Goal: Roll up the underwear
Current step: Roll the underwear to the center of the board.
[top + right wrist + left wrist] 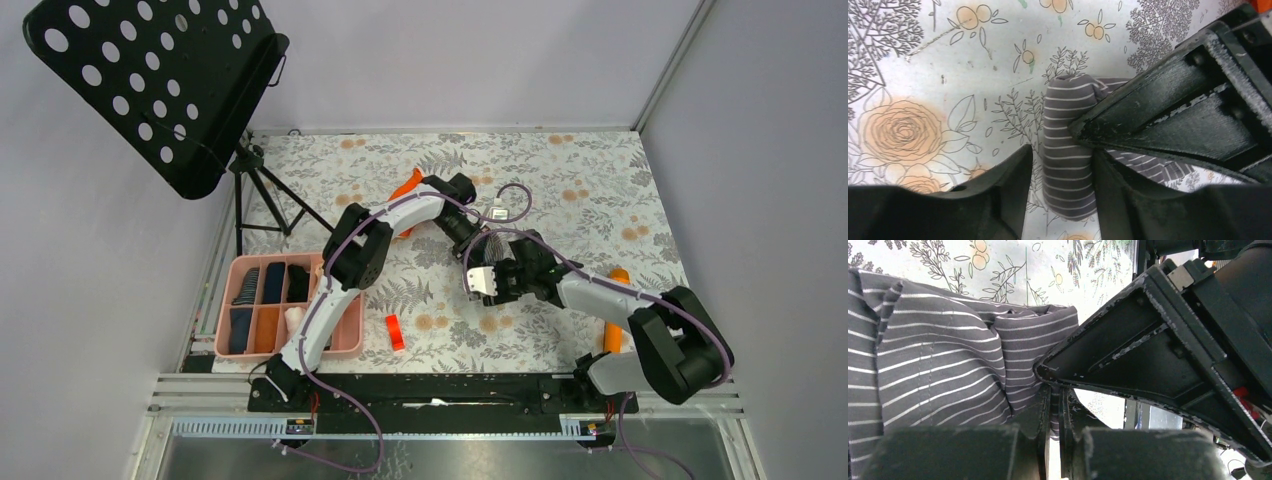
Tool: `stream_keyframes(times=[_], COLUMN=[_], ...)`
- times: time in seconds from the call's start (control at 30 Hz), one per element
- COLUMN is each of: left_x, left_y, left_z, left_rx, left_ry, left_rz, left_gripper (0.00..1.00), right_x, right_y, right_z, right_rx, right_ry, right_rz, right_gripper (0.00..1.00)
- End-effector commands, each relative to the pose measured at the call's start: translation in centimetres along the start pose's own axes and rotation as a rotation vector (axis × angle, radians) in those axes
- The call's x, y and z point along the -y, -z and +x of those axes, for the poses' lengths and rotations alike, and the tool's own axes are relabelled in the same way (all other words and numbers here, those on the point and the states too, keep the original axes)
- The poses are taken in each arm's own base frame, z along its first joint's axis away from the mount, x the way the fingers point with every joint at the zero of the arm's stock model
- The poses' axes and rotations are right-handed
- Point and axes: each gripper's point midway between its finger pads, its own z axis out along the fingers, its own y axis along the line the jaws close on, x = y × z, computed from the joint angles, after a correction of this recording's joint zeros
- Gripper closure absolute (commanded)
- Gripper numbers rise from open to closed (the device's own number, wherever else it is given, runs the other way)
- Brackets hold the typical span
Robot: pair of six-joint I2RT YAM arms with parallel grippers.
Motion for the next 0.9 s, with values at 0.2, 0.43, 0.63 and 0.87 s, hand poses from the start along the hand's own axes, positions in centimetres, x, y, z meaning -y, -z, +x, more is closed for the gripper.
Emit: stream_keyframes(times=[0.2, 0.43, 0.63, 0.87], left_x=[-3.3, -0.9, 2.6, 6.5], left_y=[3.9, 15.1, 19.2, 20.6], left_z=[-1.8, -5.1, -5.9, -6.8], left_rx=[0.1, 0.316, 0.382, 0.474], left_ry=[0.008, -0.074, -0.204, -0.471], left_rz=[-0.13, -0.292, -0.456, -0.651], left_gripper=[0.75, 0.64, 0.64, 0.62], right_x=[-1.8, -3.4, -2.9, -2.1], right_y=[0.2, 1.5, 1.7, 0.1], right_z=[-1.3, -2.4, -1.8, 1.8], right_rx=[0.002, -0.003, 0.003, -0.072], right_ry=[-0.088, -0.274, -0.569, -0.918], right_rz=[-0.222, -0.377, -0.452, -0.598], right_gripper=[0.97, 1.0, 1.0, 1.0])
